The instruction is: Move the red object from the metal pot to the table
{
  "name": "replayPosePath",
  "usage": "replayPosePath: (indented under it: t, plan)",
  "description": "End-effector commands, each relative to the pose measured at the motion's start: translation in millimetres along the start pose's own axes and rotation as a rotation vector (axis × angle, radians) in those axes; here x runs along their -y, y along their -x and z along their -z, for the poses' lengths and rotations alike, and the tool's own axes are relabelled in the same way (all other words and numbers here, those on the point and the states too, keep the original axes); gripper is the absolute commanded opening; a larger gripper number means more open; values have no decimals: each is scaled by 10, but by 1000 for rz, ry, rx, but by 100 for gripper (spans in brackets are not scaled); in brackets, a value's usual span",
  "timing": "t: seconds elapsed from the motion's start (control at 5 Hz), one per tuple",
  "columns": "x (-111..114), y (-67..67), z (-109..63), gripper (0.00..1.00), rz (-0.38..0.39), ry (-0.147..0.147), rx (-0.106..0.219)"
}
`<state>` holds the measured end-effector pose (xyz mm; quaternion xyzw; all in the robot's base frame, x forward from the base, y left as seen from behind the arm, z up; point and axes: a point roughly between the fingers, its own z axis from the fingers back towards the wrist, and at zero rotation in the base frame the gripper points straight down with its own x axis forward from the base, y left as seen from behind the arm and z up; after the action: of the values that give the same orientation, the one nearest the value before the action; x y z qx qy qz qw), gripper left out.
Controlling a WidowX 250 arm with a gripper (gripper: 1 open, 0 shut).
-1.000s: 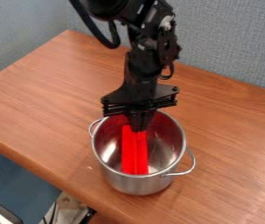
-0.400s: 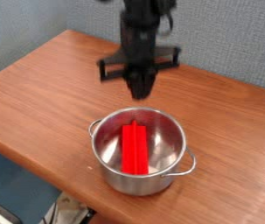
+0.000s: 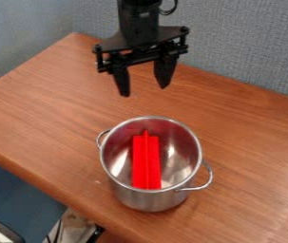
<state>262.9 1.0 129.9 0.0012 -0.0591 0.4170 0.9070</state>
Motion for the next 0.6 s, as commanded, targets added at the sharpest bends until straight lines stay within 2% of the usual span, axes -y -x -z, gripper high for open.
replayPosePath:
  t: [0.0,0.4]
  plan:
    - [-43,126,-62,100,25,2,26]
    - [-83,373,153,100,140,-33,30]
